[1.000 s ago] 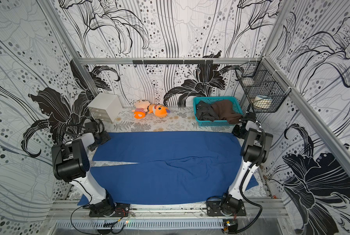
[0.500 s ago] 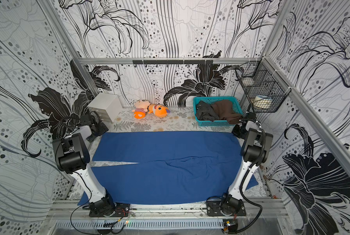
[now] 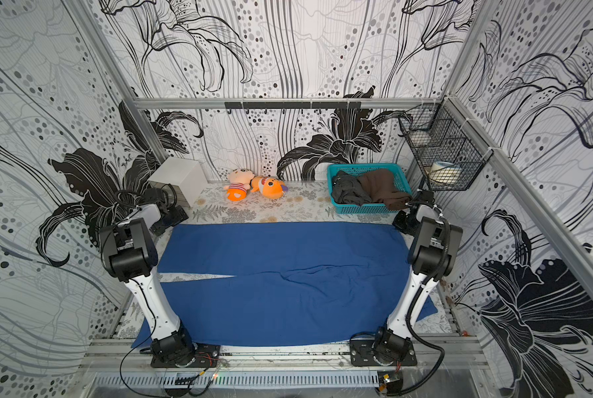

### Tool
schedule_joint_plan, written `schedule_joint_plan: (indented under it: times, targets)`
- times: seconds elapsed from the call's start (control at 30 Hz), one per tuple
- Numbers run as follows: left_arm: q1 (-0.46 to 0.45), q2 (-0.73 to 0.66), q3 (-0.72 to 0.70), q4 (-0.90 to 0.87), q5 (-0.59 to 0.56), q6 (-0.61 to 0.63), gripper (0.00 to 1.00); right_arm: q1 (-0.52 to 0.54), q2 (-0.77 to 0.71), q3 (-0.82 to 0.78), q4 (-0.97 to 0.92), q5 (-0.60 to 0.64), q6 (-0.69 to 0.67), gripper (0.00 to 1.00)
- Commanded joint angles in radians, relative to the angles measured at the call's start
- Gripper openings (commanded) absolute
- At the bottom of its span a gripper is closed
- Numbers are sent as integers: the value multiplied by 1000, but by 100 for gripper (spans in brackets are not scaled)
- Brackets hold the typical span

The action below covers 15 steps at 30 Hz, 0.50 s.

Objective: Roll up the long pants
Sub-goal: Fold the long pant at the center of the board.

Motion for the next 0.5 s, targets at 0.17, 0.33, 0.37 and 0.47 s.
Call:
schedule_joint_plan:
  times: [0.17,0.33,0.37,0.47]
  targets:
    - [-38,79,102,-47,-24,38,96,6,1,-14,-7,-64,8,0]
    - [-36,112,146,-102,-53,24,96,7,2,-15,-7,-76,10,0]
    - [-36,116,153,-113,-66,20,96,6,2,-14,-7,-77,10,0]
    - [-35,117,156,-130,-89,16,96,6,4,-13,-7,-80,10,0]
